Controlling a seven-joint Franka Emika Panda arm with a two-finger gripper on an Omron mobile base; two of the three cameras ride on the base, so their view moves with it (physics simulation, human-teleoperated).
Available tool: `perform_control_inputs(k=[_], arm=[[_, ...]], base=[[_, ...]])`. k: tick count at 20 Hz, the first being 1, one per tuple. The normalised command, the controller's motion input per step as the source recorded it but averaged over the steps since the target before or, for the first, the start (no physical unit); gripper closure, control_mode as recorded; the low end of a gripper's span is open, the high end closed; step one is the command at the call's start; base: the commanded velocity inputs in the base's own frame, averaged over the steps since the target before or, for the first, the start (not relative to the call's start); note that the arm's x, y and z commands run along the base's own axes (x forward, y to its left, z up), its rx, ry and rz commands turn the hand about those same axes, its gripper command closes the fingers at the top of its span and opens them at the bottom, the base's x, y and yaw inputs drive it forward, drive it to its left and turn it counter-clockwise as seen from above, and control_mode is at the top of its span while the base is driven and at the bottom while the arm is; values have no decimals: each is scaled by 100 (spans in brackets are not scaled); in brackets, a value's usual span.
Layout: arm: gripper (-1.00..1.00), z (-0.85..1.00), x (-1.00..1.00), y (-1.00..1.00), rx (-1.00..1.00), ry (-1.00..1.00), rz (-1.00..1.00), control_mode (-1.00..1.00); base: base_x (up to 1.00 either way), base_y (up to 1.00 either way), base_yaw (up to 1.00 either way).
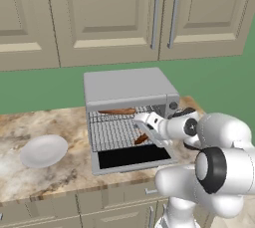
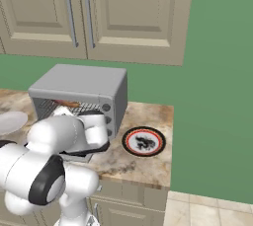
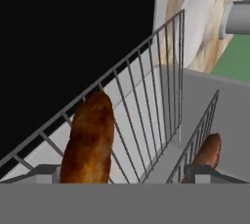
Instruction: Open the toaster oven door. Place the baguette on the top rack in the toaster oven and place the chicken drumstick on the bottom rack.
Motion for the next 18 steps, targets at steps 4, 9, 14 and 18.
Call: perform_control_inputs(k=[4, 9, 14, 18], arm=[[-100, 29, 17, 0, 0, 6, 0, -100], [-100, 32, 30, 0, 0, 2, 0, -100], [-100, 30, 3, -5, 0, 5, 0, -100], [-100, 22, 0, -19, 0, 5, 0, -100]], base=[[0, 0, 0], [0, 0, 0], [0, 0, 0], [0, 0, 0]])
